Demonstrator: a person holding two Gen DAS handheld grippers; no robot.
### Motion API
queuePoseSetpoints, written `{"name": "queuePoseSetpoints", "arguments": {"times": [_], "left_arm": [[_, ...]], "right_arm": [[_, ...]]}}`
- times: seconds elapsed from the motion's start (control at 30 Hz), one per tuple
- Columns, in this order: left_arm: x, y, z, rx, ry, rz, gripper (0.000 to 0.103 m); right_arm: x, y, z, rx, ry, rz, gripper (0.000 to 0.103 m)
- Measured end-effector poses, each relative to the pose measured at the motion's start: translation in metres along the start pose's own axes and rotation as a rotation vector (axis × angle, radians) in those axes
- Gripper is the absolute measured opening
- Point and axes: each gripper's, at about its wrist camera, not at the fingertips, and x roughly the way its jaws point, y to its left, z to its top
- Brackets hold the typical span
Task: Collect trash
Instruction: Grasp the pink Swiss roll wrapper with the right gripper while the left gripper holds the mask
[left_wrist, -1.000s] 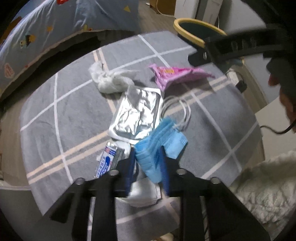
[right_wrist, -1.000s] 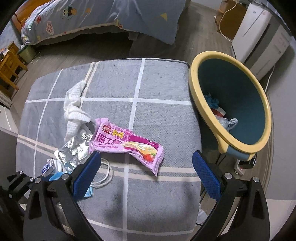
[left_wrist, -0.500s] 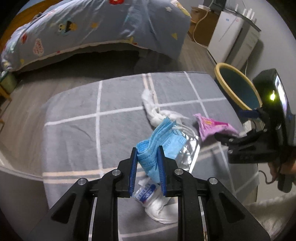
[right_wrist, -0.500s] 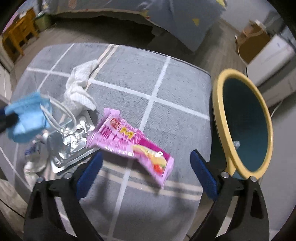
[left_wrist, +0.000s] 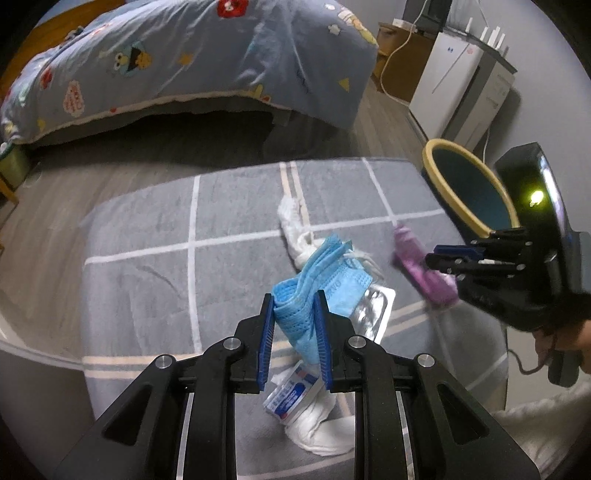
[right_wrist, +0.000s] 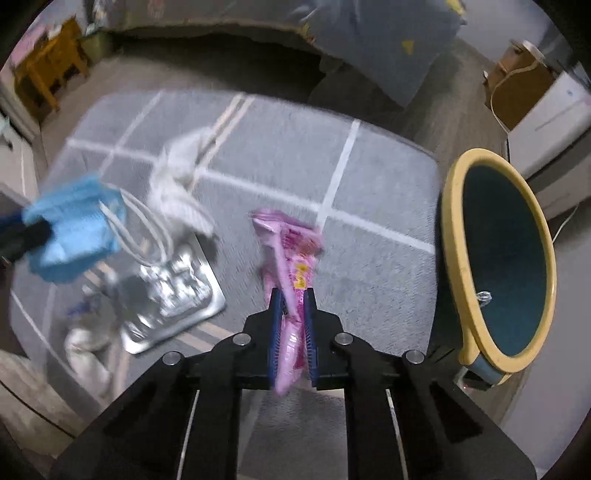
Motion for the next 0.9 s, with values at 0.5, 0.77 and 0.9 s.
{"name": "queuePoseSetpoints", "arguments": {"times": [0.5, 0.77, 0.9], "left_arm": [[-0.014, -0.015, 0.015, 0.039, -0.063, 0.007, 0.022], [-0.010, -0.012, 0.015, 0.034, -0.051, 0.017, 0.022], [-0.009, -0.011, 0.014, 0.034, -0.045, 0.015, 0.022]], "right_arm": [[-0.050, -0.039, 0.017, 0.169, -0.110, 0.121, 0.010], [-0.002, -0.022, 0.008, 0.175, 0.029, 0.133, 0.070], [0.011, -0.021, 0.005, 0.192, 0.052, 0.135, 0.081]]}}
